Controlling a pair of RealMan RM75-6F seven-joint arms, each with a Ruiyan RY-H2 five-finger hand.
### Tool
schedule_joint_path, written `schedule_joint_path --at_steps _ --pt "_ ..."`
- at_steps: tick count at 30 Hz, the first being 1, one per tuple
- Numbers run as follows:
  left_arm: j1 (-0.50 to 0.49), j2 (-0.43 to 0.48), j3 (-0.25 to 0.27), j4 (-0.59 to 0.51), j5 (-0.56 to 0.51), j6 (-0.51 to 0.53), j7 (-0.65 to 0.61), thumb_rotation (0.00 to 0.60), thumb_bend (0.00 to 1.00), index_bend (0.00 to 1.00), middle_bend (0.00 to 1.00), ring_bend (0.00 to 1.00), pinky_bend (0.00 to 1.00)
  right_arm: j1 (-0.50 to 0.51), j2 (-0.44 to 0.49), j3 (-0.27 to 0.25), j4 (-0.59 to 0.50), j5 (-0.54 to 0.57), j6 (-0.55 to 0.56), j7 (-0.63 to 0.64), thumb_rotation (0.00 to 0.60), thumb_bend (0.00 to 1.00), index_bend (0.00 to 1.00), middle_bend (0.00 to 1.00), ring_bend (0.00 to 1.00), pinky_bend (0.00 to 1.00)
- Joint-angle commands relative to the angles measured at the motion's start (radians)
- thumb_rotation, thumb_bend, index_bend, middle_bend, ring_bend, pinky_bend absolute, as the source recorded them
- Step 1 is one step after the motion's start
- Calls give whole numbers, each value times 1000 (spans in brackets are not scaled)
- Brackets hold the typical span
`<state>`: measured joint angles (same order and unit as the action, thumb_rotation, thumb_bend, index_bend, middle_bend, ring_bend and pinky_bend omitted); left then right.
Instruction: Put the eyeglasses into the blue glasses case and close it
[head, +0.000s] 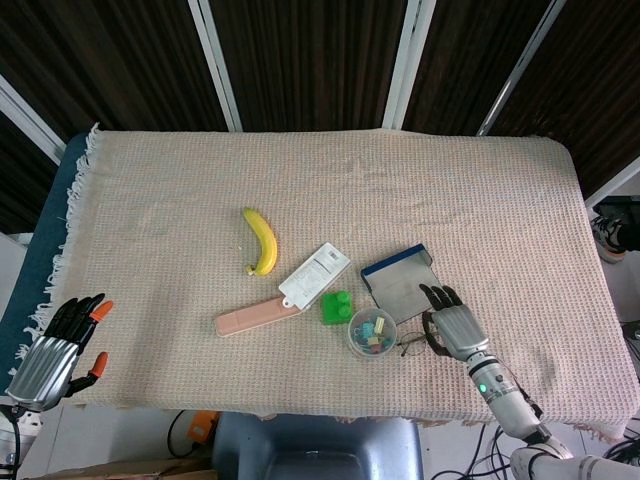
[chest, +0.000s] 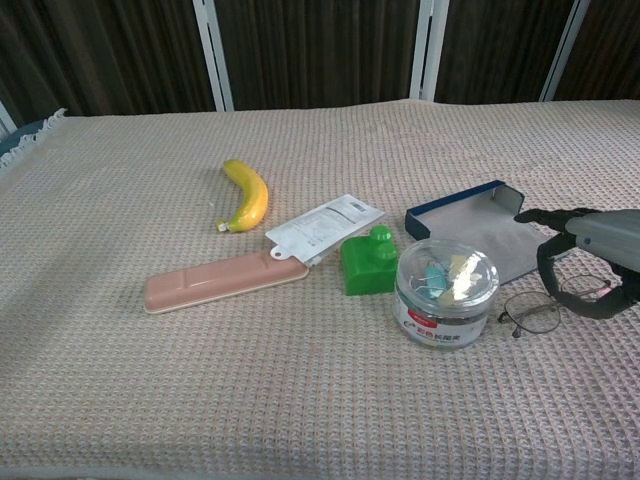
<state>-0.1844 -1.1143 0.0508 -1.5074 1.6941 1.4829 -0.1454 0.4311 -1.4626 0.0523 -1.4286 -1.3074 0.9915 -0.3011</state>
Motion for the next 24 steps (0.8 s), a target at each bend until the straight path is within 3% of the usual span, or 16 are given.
schedule_joint_path --at_steps 1,12,18,24 --pt "0 0 0 0 0 0 0 600 460 0 0 0 38 2 4 5 0 -3 13 -7 600 591 700 120 0 0" --pt "0 0 0 0 -2 -4 1 600 459 0 0 0 38 50 7 82 26 4 72 -77 600 591 699 141 0 0" --pt "-3 -3 -1 -3 -7 -12 9 600 459 0 0 0 38 119 -61 135 145 21 58 -107 600 591 702 160 0 0" --pt "-7 -5 -4 -2 -16 -24 14 600 460 0 0 0 38 172 -150 146 293 -7 56 -66 600 591 704 172 0 0"
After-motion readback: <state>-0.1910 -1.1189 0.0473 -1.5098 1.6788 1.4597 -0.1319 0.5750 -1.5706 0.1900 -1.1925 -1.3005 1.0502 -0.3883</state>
